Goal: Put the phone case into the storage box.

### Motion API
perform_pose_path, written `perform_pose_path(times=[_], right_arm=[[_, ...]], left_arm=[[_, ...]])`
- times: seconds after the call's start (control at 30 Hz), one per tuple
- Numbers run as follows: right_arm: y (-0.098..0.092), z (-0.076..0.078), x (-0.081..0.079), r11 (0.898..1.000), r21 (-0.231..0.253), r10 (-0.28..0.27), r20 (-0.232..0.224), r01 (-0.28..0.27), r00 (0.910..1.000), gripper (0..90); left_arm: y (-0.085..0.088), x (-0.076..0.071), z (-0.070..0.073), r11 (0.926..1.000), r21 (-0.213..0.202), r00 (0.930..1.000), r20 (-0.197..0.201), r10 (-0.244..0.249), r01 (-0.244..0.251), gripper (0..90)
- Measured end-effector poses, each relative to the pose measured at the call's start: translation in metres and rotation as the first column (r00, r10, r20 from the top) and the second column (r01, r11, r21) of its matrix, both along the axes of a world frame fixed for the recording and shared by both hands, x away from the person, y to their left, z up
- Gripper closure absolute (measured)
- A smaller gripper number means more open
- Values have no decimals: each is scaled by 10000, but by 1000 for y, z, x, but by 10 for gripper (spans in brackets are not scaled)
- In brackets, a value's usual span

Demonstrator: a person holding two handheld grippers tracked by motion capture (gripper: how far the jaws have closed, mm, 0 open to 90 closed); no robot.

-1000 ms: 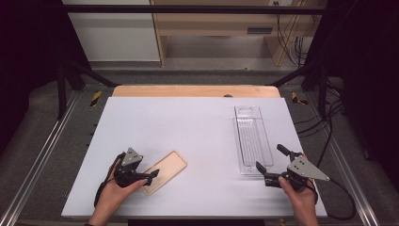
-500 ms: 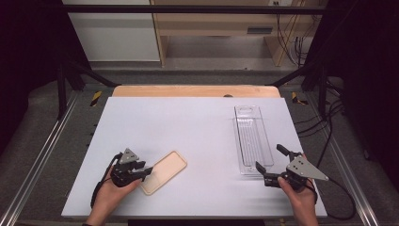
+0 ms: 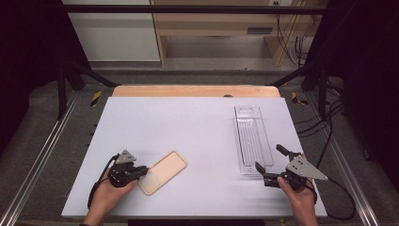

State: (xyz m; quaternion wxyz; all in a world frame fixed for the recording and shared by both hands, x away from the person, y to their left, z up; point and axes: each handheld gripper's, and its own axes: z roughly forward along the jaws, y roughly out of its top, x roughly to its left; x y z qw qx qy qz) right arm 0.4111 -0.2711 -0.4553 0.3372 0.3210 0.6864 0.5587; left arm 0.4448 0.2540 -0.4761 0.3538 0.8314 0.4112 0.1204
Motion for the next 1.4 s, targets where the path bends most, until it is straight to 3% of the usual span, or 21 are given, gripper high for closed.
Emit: perform_pose_path(times=[0.33,0.6,0.87,0.93,0.97,1.0,1.07,1.2,1.27,1.3,1.37,1.4], right_arm=[[-1,1,-1,10000,1,-49,74,49,10000,35],[4,6,-3,9998,-175,-72,261,76,9996,32],[18,17,-7,9982,-594,104,565,-71,9983,28],[26,25,-10,9941,-1086,91,613,-24,9981,29],[30,28,-11,9886,-1504,141,628,-45,9979,29],[30,28,-11,9886,-1504,141,628,-45,9979,29],[42,33,-12,9793,-1974,552,433,-456,9975,29],[66,41,-11,9524,-2843,1241,317,-1100,9918,35],[70,43,-11,9476,-2953,1367,289,-1222,9902,35],[85,50,-8,9251,-3450,1759,183,-1589,9842,35],[93,54,-6,9075,-3815,1983,200,-1758,9799,37],[93,54,-6,9075,-3815,1983,200,-1758,9799,37]], left_arm=[[-3,-1,2,9989,466,9989,455,-120,99,874],[-1,-4,15,9997,-169,9953,959,-156,173,875],[-4,-8,25,9984,-278,9906,1286,-462,502,875],[-7,-10,29,9973,-231,9888,1338,-662,699,875],[-7,-10,29,9973,-231,9888,1338,-662,699,875],[-8,-10,30,9970,-186,9885,1329,-716,748,875],[-13,-10,34,9956,-169,9873,1314,-896,926,875],[-24,-7,38,9925,-101,9850,1243,-1197,1219,875],[-26,-5,39,9916,-73,9843,1222,-1276,1294,875],[-32,-2,43,9895,66,9827,1163,-1440,1443,875],[-37,2,49,9874,334,9810,1131,-1575,1547,875],[-37,2,49,9874,334,9810,1131,-1575,1547,875]])
